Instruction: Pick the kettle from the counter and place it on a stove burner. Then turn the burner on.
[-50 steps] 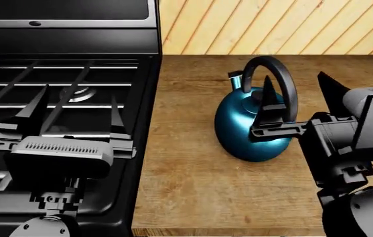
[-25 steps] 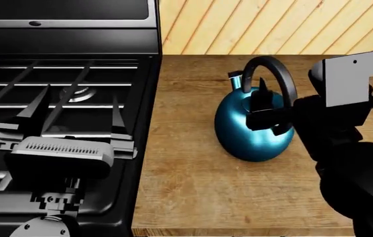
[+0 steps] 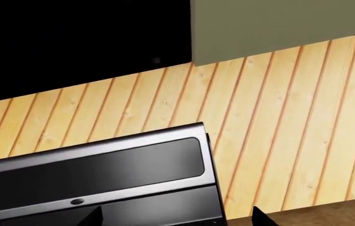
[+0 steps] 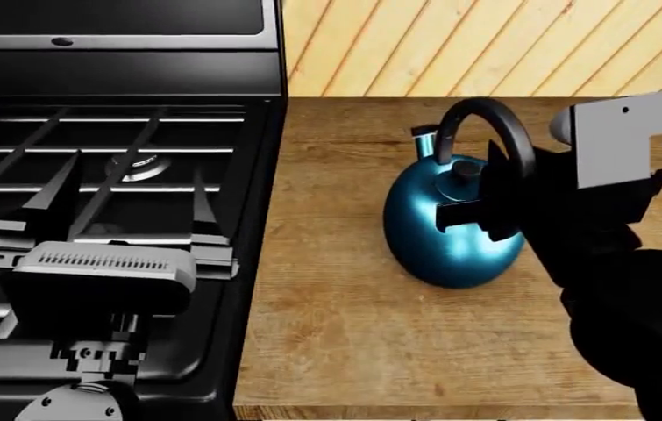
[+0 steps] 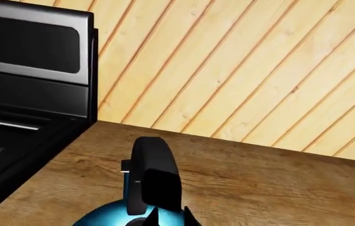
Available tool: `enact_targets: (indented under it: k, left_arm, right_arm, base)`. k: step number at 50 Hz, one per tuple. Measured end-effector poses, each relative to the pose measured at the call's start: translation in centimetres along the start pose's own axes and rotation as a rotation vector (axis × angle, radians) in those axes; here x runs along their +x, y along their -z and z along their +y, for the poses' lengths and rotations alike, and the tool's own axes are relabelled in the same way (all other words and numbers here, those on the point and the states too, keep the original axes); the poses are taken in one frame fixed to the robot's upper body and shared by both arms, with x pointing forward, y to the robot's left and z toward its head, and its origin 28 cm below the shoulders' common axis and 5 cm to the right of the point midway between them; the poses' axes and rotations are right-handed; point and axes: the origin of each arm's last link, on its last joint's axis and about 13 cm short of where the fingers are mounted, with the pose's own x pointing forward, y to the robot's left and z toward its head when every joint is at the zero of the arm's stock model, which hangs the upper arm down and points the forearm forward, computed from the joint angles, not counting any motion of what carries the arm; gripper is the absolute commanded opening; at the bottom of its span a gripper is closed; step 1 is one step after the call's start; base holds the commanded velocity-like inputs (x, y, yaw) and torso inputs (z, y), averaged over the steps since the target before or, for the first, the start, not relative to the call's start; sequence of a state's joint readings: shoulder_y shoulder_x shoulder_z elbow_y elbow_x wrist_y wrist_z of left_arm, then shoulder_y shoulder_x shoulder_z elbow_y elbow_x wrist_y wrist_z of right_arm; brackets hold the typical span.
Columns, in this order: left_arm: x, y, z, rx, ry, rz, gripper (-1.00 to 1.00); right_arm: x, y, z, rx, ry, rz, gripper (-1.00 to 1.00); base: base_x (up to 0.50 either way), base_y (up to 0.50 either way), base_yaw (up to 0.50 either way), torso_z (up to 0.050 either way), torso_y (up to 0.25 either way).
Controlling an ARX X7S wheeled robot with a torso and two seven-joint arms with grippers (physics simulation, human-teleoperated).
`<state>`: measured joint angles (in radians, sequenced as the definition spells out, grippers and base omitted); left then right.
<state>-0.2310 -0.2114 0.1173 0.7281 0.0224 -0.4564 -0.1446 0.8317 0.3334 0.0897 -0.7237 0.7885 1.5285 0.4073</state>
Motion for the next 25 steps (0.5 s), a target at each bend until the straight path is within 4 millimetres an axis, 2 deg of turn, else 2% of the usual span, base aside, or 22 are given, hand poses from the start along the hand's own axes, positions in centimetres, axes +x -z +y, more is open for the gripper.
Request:
enact_targets:
  k: [25]
  left_arm:
    - [0.0,-0.5,0.5,-0.008,-0.029,-0.012,1.00]
  right_arm:
    - [-0.7,-4.2,-0.2,-0.007,0.025,-0.154,-1.00]
  base:
    - [0.00,0.00,0.00,0.000,0.001]
